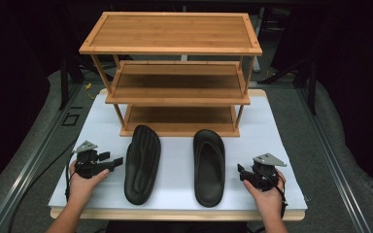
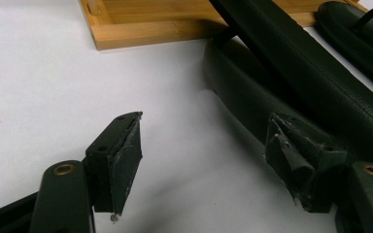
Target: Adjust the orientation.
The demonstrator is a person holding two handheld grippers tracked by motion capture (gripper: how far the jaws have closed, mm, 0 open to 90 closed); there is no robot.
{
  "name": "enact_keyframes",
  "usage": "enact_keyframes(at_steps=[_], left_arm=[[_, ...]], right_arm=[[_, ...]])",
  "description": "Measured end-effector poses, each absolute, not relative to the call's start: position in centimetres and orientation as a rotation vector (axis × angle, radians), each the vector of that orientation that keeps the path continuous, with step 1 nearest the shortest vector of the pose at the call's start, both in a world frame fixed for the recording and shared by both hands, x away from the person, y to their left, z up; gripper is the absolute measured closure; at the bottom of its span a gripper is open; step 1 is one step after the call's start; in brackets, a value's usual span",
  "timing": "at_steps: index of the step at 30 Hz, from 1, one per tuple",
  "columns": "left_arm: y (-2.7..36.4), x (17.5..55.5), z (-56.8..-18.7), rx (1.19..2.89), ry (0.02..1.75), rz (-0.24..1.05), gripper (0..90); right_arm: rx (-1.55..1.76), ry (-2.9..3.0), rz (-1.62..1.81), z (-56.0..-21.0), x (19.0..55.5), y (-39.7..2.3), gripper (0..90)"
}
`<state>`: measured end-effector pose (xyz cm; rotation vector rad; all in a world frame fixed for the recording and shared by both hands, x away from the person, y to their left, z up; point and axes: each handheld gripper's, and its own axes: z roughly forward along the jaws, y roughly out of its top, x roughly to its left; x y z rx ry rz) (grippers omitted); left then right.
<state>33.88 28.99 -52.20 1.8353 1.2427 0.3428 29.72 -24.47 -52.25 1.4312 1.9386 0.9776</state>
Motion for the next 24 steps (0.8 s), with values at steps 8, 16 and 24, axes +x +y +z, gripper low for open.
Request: enact_keyframes(at_steps=[8,16,24], left_arm=[[28.6,33.3,-51.8,1.856,1.190,0.368,43.6],[28.2,32.4,-51.1,1.852,1.170,0.370,51.1],[26.8,32.2,-50.8,1.883,1.128,0.366,54.8]], right_arm=[[1.404,1.922,1.028,-51.8,29.4,-23.9,33.2],[1.400,1.911,1.035,-51.3,29.4,-23.4,34.7],[1.428,1.928,1.038,-51.8,29.2,-24.1,34.7]])
